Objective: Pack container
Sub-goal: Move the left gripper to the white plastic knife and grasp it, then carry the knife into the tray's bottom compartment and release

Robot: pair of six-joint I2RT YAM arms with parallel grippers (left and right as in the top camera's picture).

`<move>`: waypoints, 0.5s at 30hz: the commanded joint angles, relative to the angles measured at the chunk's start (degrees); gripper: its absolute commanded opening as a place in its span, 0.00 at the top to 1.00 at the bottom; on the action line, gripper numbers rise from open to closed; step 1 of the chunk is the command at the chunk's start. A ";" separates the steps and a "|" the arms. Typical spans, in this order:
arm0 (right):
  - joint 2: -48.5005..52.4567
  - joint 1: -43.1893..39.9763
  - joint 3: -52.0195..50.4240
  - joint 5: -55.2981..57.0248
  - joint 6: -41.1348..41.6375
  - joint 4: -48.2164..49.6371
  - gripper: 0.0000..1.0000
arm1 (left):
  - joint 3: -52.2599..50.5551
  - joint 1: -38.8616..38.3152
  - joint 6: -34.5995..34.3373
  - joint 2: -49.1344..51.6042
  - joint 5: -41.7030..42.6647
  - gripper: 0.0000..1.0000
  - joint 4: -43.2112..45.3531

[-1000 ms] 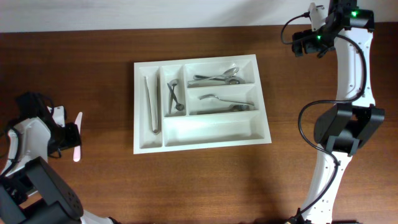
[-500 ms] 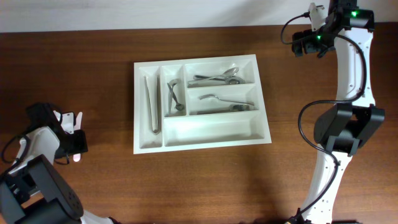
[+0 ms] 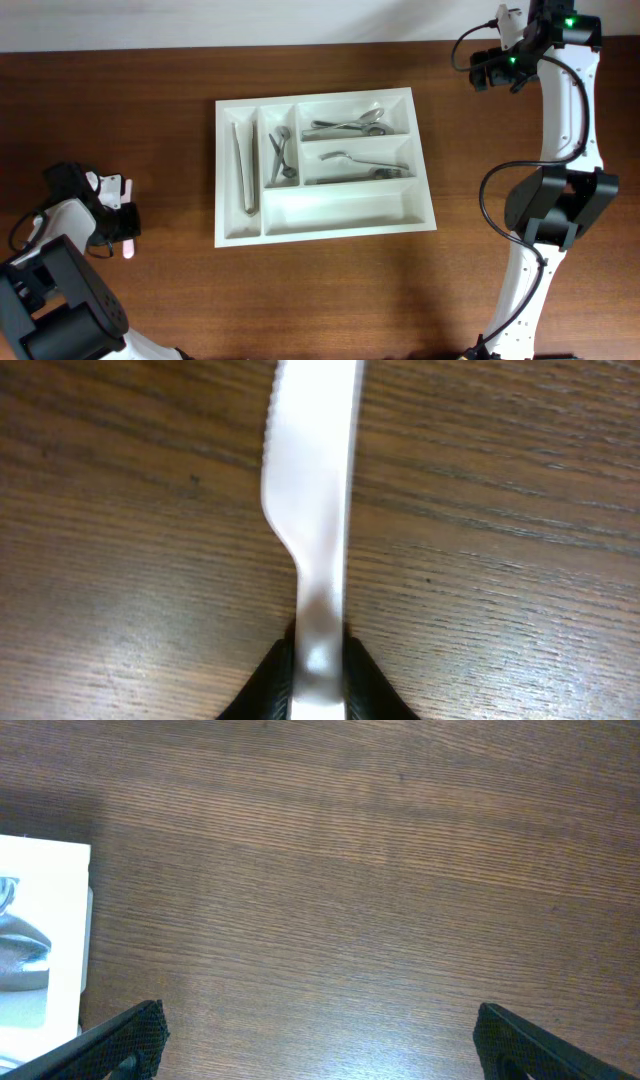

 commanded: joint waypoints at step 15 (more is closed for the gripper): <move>-2.36 0.04 0.83 0.31 0.13 0.00 0.01 | 26.67 -3.87 0.59 -0.02 4.24 0.91 -23.30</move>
